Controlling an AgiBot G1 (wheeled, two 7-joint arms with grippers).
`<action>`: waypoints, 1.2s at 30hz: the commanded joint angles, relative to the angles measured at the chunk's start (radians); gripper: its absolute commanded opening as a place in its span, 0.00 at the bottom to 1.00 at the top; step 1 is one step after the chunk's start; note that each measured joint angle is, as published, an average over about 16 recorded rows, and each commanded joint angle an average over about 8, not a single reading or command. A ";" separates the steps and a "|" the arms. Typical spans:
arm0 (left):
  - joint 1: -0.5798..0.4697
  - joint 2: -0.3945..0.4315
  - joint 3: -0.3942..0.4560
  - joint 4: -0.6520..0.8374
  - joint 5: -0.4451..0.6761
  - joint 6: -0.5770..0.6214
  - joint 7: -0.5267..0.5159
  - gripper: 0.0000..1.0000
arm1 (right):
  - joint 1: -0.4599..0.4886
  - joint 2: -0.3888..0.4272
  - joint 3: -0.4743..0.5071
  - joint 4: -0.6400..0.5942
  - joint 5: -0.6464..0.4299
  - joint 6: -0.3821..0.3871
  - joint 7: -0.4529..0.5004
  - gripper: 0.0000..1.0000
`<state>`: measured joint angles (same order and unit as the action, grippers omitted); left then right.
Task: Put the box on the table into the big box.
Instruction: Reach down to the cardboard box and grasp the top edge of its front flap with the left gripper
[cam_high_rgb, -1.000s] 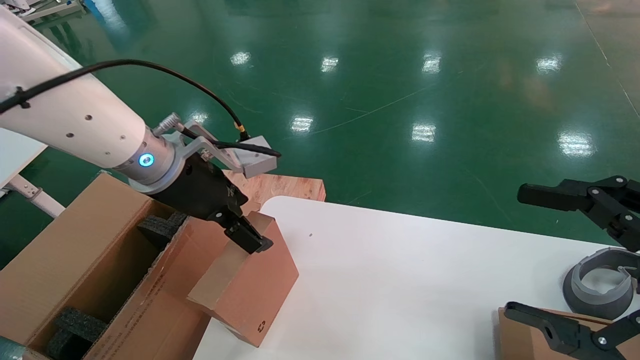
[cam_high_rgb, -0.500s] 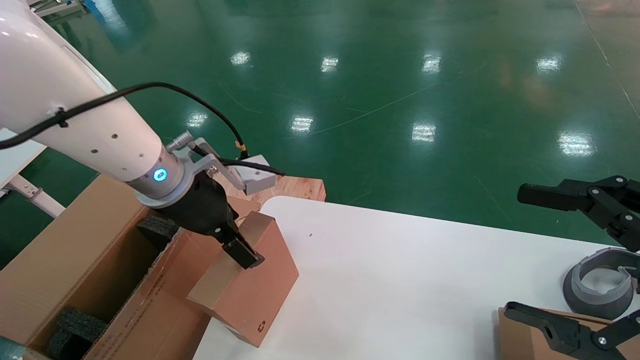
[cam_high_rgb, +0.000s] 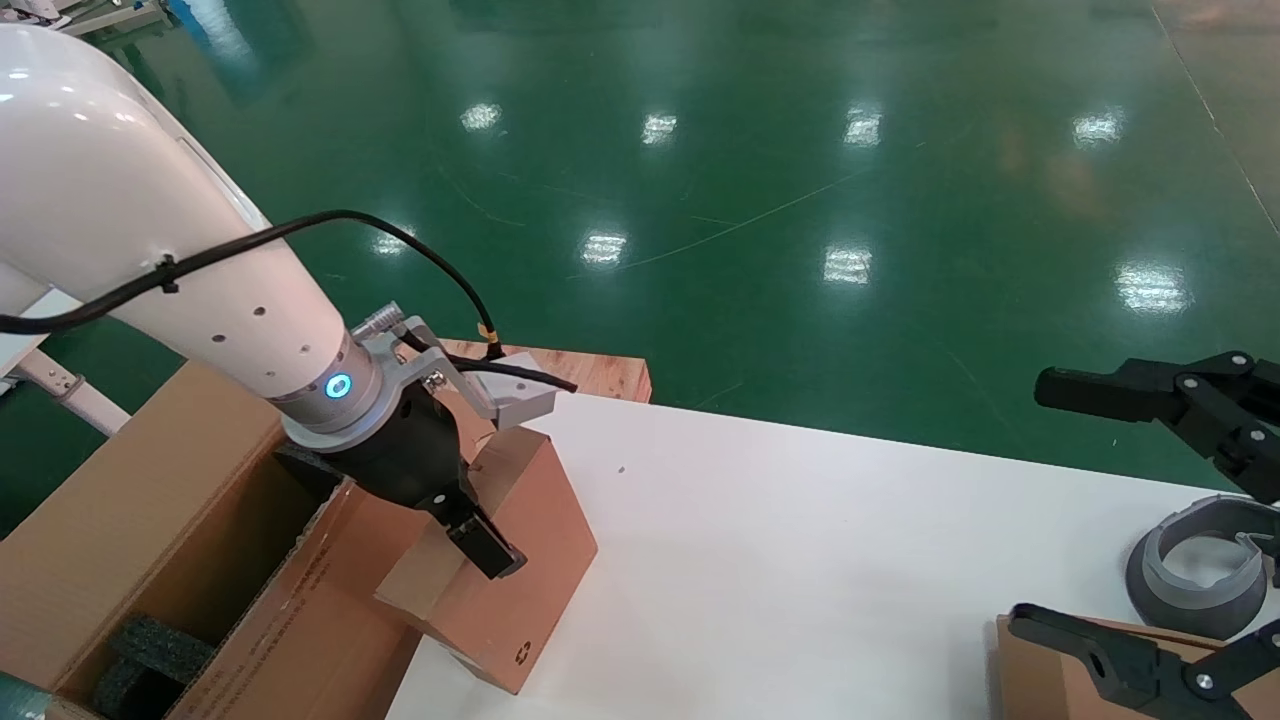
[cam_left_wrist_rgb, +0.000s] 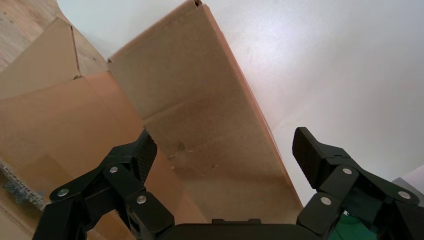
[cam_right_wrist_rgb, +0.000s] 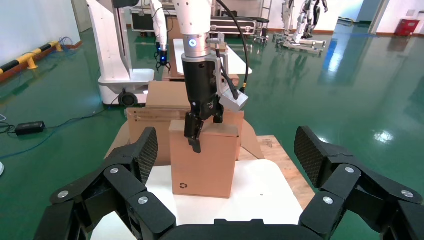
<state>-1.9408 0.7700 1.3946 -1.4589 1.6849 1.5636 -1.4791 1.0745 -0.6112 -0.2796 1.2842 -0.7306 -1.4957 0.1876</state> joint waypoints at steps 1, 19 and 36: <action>0.002 0.001 0.003 0.000 -0.002 0.001 -0.003 0.00 | 0.000 0.000 0.000 0.000 0.000 0.000 0.000 0.76; 0.004 0.002 0.009 0.000 -0.004 0.001 -0.008 0.00 | 0.000 0.000 0.000 0.000 0.000 0.000 0.000 0.00; 0.004 0.002 0.008 0.000 -0.005 0.001 -0.008 0.00 | 0.000 0.000 0.000 0.000 0.000 0.000 0.000 1.00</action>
<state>-1.9365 0.7719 1.4028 -1.4589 1.6801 1.5647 -1.4868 1.0744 -0.6111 -0.2795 1.2839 -0.7305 -1.4954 0.1876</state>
